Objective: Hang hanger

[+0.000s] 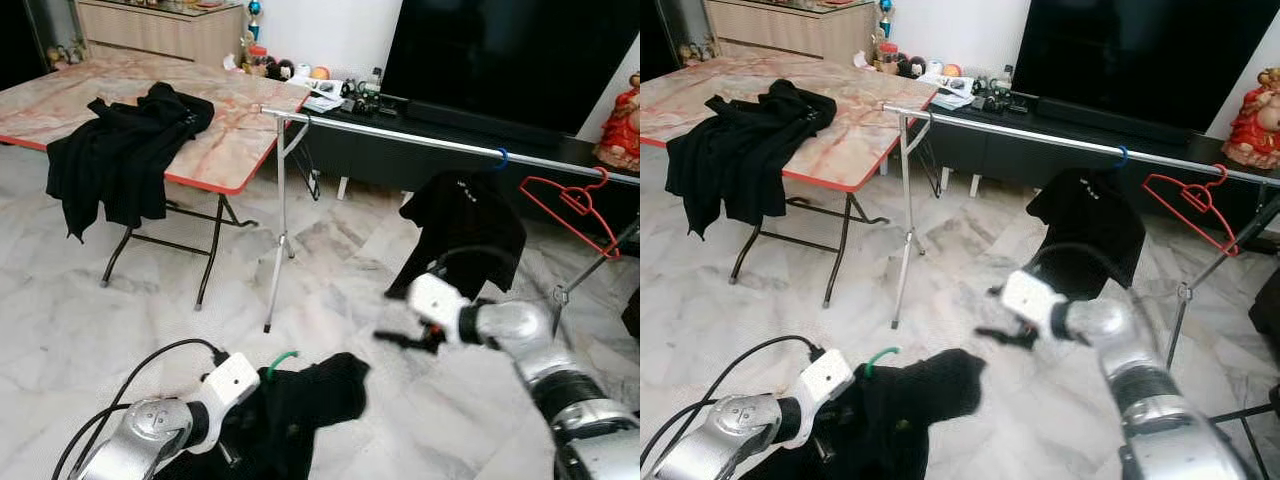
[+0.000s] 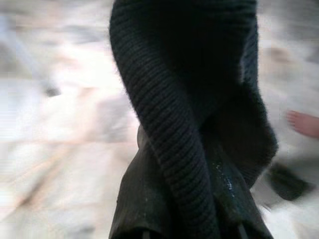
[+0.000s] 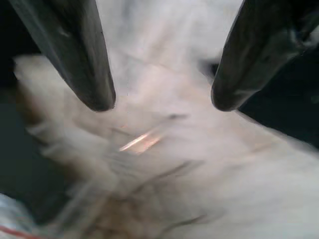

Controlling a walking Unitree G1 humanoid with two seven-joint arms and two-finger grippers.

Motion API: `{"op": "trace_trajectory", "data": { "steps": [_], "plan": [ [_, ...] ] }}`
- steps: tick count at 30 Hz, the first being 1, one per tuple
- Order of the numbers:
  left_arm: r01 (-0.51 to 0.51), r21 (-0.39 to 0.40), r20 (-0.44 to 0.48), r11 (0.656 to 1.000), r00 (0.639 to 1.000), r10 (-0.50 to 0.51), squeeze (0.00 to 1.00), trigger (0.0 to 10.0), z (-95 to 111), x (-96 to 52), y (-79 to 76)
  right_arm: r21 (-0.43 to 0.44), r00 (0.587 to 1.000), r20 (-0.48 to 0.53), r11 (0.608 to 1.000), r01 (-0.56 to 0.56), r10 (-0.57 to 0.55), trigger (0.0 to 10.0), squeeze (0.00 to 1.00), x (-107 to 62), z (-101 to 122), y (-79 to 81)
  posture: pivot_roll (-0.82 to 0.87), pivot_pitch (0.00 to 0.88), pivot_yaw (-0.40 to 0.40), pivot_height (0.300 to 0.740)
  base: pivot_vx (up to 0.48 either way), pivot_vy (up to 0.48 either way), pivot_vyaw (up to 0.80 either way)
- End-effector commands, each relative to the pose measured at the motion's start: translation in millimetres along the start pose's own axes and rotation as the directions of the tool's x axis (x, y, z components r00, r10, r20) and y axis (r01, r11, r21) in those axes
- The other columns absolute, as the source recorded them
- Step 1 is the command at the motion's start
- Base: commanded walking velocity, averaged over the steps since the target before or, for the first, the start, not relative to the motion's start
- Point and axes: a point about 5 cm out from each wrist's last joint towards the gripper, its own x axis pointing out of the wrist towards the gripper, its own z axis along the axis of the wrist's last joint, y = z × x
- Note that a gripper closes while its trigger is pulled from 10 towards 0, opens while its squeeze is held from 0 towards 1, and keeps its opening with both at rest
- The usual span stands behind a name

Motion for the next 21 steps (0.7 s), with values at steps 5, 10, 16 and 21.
{"op": "trace_trajectory", "data": {
  "steps": [5,10,16,21],
  "plan": [
    [-0.255,-0.060,0.122,0.965,0.958,0.261,0.00,10.0,19,0.5,18.5,0.342,0.836,-0.333,0.770,0.538,-0.436,10.0,0.00,-43.8,-89,-0.2,0.17,0.000,-0.112,0.740,0.000,0.000,0.00],
    [-0.290,-0.137,0.215,0.947,0.925,0.314,0.00,10.0,29,4.1,7.7,0.326,0.713,-0.586,0.693,0.643,-0.386,10.0,0.00,-69.3,-151,55.8,0.17,0.000,-0.104,0.740,0.000,0.000,0.00],
    [-0.270,-0.143,0.219,0.952,0.930,0.296,0.00,10.0,20,17.1,-24.2,0.374,0.596,-0.782,0.629,0.682,-0.181,10.0,0.00,-91.9,-198,152.0,0.17,0.000,-0.096,0.740,0.000,0.000,0.00],
    [-0.257,-0.163,0.219,0.952,0.932,0.289,0.00,10.0,21,24.5,-43.0,0.456,0.623,-0.772,0.575,0.680,-0.125,10.0,0.00,-84.5,-196,183.6,0.19,0.000,-0.085,0.740,0.000,0.000,0.00]
  ]
}}
